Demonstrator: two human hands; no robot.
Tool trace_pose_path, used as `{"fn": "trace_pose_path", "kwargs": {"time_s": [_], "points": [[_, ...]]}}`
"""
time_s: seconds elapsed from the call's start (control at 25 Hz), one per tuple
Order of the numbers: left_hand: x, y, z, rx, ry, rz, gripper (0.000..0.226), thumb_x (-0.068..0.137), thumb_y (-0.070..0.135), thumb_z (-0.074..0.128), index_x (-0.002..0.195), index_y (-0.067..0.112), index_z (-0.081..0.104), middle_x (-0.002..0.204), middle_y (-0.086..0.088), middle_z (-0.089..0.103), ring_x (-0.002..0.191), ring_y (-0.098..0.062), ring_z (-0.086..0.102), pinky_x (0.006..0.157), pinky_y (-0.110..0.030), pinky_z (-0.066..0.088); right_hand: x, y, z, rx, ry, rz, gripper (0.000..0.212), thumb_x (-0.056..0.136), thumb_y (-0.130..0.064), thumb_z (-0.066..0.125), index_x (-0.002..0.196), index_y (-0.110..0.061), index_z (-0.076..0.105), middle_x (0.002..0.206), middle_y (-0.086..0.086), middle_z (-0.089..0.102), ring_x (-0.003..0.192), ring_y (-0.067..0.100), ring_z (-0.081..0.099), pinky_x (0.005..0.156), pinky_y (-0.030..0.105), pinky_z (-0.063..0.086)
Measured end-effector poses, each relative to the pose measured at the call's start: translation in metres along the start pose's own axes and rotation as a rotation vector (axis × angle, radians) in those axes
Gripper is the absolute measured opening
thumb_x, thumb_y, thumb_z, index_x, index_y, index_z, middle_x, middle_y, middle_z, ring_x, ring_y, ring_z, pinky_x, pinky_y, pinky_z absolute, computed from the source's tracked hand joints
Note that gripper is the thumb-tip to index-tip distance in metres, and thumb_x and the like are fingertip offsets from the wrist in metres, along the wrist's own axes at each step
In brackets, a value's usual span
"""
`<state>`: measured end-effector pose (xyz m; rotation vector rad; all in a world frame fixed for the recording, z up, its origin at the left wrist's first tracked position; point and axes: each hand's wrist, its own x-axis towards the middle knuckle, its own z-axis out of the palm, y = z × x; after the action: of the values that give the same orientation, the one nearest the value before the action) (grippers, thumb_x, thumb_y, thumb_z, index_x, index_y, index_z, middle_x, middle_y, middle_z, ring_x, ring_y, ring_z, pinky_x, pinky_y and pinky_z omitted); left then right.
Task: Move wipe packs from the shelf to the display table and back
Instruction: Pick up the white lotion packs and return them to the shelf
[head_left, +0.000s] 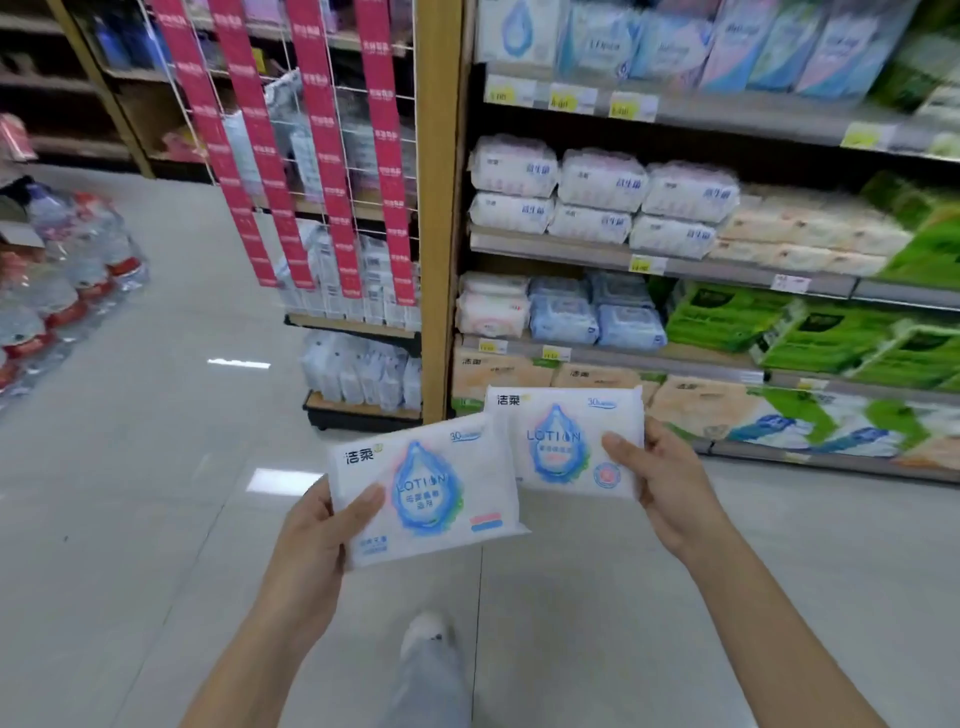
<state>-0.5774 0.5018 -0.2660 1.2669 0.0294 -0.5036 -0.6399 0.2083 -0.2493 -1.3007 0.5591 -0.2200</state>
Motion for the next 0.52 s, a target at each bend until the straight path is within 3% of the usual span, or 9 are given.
{"fn": "trace_pose_path", "kwargs": {"time_s": [0.12,0.2,0.32,0.52], "points": [[0.081,0.03,0.018,0.02,-0.065,0.024,0.089,0.033,0.05,0.09,0.109,0.011,0.065,0.106,-0.011,0.073,0.092,-0.027,0.071,0.064,-0.033,0.059,0.055,-0.022,0.007,0.031,0.068,-0.036,0.025,0.079,-0.006,0.064,0.104,-0.011,0.064,0.095,0.002,0.076,0.081,0.019,0.073,0.062,0.029,0.059],[0.128,0.054,0.032,0.046,-0.1,0.033,0.071,0.047,0.041,0.088,0.109,0.013,0.065,0.105,-0.01,0.073,0.091,-0.027,0.071,0.064,-0.033,0.06,0.086,-0.04,0.011,0.051,0.083,-0.062,0.023,0.087,-0.002,0.058,0.108,-0.009,0.063,0.101,0.003,0.075,0.086,0.019,0.072,0.061,0.026,0.058],[0.191,0.091,0.059,0.089,-0.154,0.048,0.044,0.071,0.02,0.068,0.114,0.012,0.061,0.104,-0.009,0.073,0.089,-0.025,0.072,0.064,-0.034,0.06,0.131,-0.062,0.013,0.098,0.111,-0.098,0.027,0.087,-0.001,0.058,0.113,-0.007,0.06,0.107,0.008,0.073,0.091,0.023,0.072,0.065,0.028,0.059],[0.267,0.119,0.101,0.101,-0.185,0.031,0.042,0.073,0.019,0.062,0.114,0.012,0.061,0.101,-0.009,0.074,0.088,-0.028,0.072,0.062,-0.043,0.061,0.217,-0.102,0.009,0.188,0.105,-0.152,0.045,0.076,-0.007,0.064,0.119,-0.013,0.055,0.106,0.009,0.073,0.091,0.026,0.071,0.066,0.035,0.06]]}}
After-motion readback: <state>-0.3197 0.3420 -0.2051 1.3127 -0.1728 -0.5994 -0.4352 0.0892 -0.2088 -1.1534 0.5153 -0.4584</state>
